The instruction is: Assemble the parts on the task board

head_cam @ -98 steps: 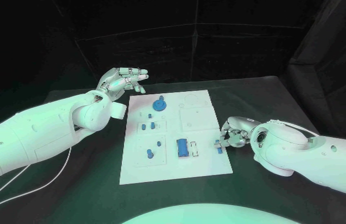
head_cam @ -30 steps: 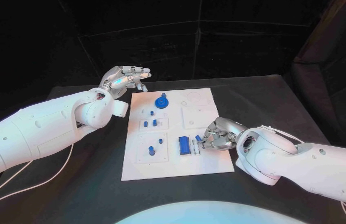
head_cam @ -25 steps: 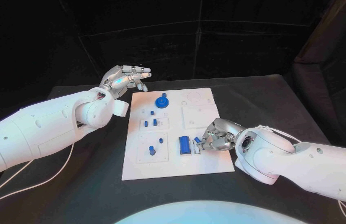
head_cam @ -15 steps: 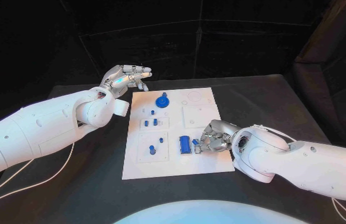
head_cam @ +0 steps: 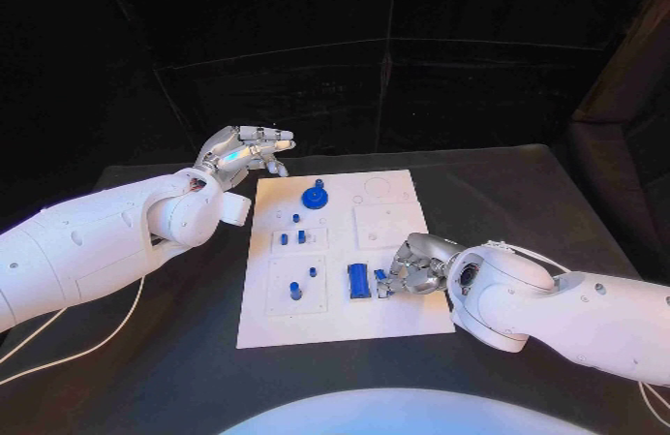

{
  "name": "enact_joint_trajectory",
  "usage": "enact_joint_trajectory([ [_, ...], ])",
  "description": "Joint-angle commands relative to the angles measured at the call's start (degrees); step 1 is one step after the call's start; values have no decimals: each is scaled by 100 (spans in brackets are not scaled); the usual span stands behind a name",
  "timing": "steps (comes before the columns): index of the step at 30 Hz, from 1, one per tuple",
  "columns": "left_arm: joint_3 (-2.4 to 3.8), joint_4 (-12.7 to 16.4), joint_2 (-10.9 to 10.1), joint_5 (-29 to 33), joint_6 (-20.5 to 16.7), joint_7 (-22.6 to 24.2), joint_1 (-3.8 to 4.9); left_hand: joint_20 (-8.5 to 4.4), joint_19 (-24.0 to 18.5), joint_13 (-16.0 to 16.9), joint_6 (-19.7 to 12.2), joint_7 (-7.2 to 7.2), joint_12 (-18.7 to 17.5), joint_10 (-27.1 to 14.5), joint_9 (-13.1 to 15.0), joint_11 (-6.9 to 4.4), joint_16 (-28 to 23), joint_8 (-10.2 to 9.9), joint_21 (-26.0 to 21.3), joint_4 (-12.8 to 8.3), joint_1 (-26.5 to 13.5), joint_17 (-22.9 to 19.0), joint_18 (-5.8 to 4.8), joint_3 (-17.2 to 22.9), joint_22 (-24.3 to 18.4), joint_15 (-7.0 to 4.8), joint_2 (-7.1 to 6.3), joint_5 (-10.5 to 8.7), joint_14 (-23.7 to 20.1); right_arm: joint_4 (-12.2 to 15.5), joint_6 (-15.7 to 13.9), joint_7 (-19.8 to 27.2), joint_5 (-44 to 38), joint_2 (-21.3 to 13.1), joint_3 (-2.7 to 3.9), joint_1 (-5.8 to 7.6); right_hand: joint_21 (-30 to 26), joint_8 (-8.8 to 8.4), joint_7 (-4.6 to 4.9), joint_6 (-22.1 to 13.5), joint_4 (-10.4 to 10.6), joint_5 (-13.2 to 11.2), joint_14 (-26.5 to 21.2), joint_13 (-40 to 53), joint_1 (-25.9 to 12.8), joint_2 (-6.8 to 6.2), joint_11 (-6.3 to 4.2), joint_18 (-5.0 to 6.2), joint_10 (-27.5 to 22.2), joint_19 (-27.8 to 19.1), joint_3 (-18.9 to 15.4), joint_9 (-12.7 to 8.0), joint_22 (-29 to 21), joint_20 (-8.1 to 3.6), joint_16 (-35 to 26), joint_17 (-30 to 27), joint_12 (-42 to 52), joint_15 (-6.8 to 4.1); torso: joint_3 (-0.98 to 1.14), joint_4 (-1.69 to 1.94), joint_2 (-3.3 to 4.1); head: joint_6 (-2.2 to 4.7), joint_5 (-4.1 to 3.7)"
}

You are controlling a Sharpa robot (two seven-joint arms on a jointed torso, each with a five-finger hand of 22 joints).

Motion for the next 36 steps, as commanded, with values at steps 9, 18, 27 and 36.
enact_joint_trajectory([
  [9,4,4,6,-8,63,16,9,1,-42,-5,12,-3,33,-25,3,-18,3,23,-39,0,-6,-5,82,-8,-8,11,25,17,-41,-5,201,-146,-191,46,2,8,19,22,-12,101,89,93,375,24,-142,20,-21,-76,56,33,-47,30,22,-23,29,487,25,-22,2,-5,1,-4,-9],
  [18,4,1,6,-8,68,8,9,1,-42,-5,12,-3,33,-25,3,-18,3,23,-39,0,-6,-5,82,-8,-8,11,25,17,-41,6,213,-62,-196,71,2,8,38,24,-30,162,160,291,381,-42,-435,68,-36,-85,59,47,-262,80,65,-39,44,520,-53,-37,1,-6,2,-2,-4],
  [27,4,-7,7,-8,76,-6,9,-1,-42,-8,-2,1,43,-36,-3,-15,8,25,-41,2,-13,-18,81,-11,-11,11,20,18,-43,18,157,34,-197,83,2,8,51,16,-56,216,163,47,386,-63,-800,204,-57,-89,93,55,-513,126,92,-44,54,542,-73,-52,-1,-6,-4,4,-12],
  [36,4,-11,10,-8,79,-16,9,-1,-42,-9,-3,2,46,-37,-3,-15,9,26,-41,5,-18,-20,80,-13,-12,12,20,18,-44,17,44,79,-197,62,2,8,47,1,-64,220,164,-215,384,-67,-971,248,-61,-87,103,52,-678,154,89,-50,48,535,-80,-57,1,-7,-6,16,-16],
])
